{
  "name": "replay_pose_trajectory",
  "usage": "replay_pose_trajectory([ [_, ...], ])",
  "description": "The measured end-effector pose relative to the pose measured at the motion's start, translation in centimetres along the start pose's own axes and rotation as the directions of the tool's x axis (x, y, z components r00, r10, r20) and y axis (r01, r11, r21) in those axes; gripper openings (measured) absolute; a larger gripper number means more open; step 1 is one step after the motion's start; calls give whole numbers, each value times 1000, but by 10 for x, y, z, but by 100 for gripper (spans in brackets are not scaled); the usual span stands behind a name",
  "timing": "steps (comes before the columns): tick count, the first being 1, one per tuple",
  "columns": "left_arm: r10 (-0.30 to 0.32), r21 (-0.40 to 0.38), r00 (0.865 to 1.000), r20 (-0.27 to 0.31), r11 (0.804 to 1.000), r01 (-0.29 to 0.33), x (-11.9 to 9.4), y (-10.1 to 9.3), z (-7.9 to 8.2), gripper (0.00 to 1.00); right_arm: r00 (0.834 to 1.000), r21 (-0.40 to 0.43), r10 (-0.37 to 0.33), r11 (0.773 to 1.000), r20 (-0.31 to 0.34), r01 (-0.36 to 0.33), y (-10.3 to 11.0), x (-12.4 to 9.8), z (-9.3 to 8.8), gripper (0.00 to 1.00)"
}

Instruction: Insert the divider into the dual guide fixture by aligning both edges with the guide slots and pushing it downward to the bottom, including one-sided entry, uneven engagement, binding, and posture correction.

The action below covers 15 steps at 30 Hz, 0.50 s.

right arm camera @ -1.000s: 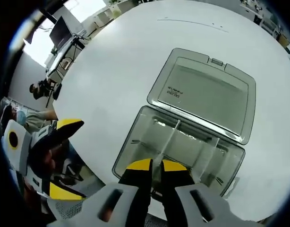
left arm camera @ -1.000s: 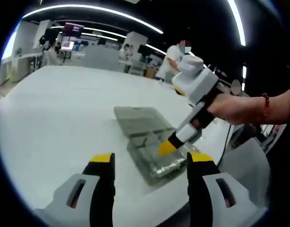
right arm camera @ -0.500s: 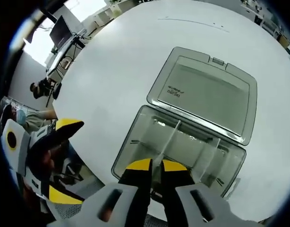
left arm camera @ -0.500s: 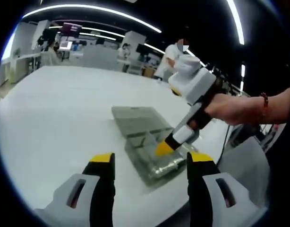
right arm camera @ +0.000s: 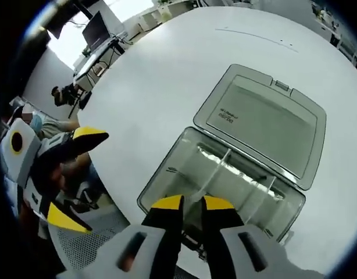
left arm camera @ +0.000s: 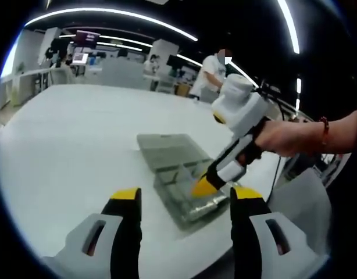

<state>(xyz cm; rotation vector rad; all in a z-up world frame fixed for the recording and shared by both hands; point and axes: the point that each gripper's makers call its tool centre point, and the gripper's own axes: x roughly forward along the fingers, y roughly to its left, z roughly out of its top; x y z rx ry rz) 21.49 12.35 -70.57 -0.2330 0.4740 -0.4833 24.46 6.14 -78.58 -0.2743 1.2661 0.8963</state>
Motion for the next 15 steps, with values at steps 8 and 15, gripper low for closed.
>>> replay_pose_trajectory([
  [8,3,17,1000,0,1000,-3,-4,-6,2,60,1000,-81,4,997,30,-1,1,-3,1,23],
  [15,17,35,1000,-9,999,-17,-7,-9,2,60,997,-128,3,992,71,6,1,-10,8,29],
])
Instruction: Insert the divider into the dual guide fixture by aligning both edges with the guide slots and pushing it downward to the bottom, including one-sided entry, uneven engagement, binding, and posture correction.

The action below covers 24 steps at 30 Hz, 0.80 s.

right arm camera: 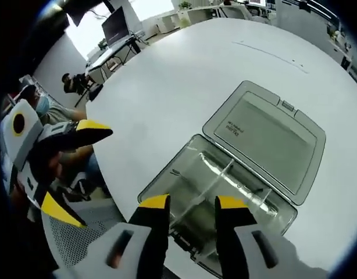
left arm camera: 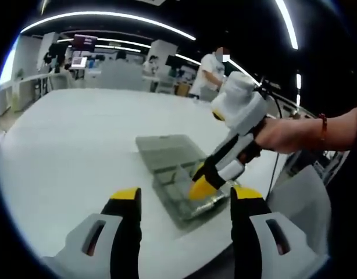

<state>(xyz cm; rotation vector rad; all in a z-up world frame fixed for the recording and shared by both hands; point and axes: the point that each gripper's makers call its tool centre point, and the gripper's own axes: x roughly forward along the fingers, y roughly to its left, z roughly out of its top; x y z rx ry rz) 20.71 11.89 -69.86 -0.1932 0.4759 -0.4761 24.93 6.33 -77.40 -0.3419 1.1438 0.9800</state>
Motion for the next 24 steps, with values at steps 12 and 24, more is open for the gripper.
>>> replay_pose_trajectory([
  [12,15,12,1000,2,1000,-15,-5,-17,1,61,996,-92,-2,996,89,10,2,-13,8,50],
  [24,32,46,999,2,998,-32,-10,-30,6,61,986,-140,17,990,165,7,13,-20,16,69],
])
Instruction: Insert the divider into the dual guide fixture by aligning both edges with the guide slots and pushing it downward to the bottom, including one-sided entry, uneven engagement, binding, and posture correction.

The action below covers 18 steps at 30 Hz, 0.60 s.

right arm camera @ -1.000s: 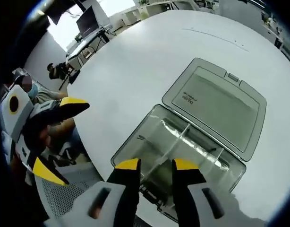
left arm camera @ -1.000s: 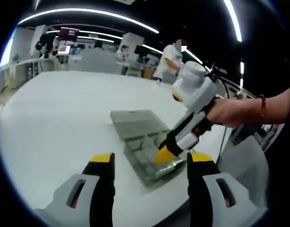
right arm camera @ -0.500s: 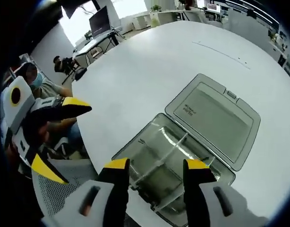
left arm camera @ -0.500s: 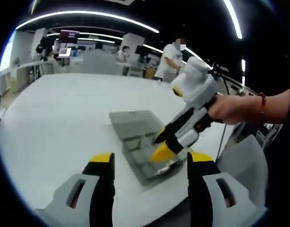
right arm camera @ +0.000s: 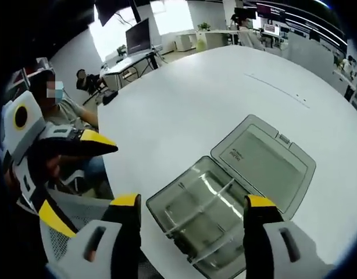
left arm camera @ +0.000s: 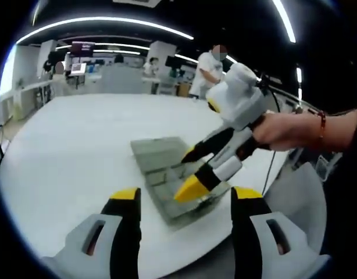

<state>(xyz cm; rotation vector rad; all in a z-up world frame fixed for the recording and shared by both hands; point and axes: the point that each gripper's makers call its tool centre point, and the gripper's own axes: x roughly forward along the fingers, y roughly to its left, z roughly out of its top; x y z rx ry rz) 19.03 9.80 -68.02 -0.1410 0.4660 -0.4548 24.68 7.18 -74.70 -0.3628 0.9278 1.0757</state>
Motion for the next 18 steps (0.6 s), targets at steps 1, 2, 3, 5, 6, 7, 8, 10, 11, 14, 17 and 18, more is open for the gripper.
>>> replay_pose_trajectory([
  [1,1,-2,1000,-2,1000,-1,0,0,0,61,1000,1,6,1000,9,-6,2,0,0,70],
  [2,3,5,1000,-9,1000,-3,-1,-2,-1,61,1000,-1,8,1000,16,-8,3,-1,0,70],
  [3,7,13,1000,-8,1000,-7,-2,-3,0,61,1000,-2,8,1000,20,-8,4,-1,0,70],
  [5,8,15,1000,-6,1000,-8,-3,-5,1,62,1000,-4,6,1000,24,-6,5,-2,-2,71],
  [6,11,19,1000,-8,1000,-11,-4,-5,1,62,1000,-5,6,1000,25,-6,5,-3,-3,71],
  [7,14,25,1000,-9,1000,-14,-5,-6,1,62,1000,-9,5,1000,29,-5,5,-4,-3,72],
  [8,15,29,1000,-10,999,-15,-5,-7,2,62,999,-16,5,1000,41,-4,5,-5,-3,72],
  [10,16,31,1000,-9,999,-16,-7,-9,3,62,998,-21,2,1000,56,-1,5,-7,-2,74],
  [11,17,35,1000,-6,999,-17,-7,-11,3,63,998,-25,1,1000,62,1,5,-9,-2,75],
  [14,16,42,1000,-10,999,-16,-7,-14,3,64,997,-27,-3,1000,77,5,5,-12,-3,79],
  [17,16,51,1000,-12,999,-15,-7,-17,5,65,994,-25,-2,1000,110,4,6,-18,-3,79],
  [18,16,52,1000,-9,999,-15,-7,-19,6,66,994,-24,-1,1000,113,4,6,-19,-4,79],
])
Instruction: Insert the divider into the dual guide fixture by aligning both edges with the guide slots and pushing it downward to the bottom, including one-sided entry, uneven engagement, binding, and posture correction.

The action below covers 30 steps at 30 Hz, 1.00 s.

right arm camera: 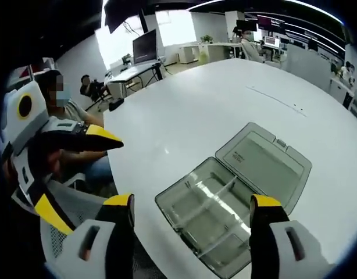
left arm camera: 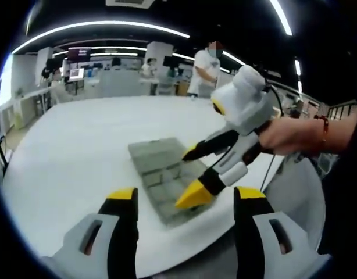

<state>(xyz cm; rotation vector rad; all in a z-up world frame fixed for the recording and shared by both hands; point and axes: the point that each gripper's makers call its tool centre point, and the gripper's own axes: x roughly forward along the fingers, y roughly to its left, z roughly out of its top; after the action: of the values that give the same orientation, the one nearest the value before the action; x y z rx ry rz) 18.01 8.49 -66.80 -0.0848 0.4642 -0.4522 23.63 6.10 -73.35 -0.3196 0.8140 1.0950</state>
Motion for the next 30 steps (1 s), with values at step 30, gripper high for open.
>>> replay_pose_trajectory([
  [30,-78,57,997,-22,995,79,24,-62,0,87,984,109,-106,990,142,91,-31,-86,-39,76],
])
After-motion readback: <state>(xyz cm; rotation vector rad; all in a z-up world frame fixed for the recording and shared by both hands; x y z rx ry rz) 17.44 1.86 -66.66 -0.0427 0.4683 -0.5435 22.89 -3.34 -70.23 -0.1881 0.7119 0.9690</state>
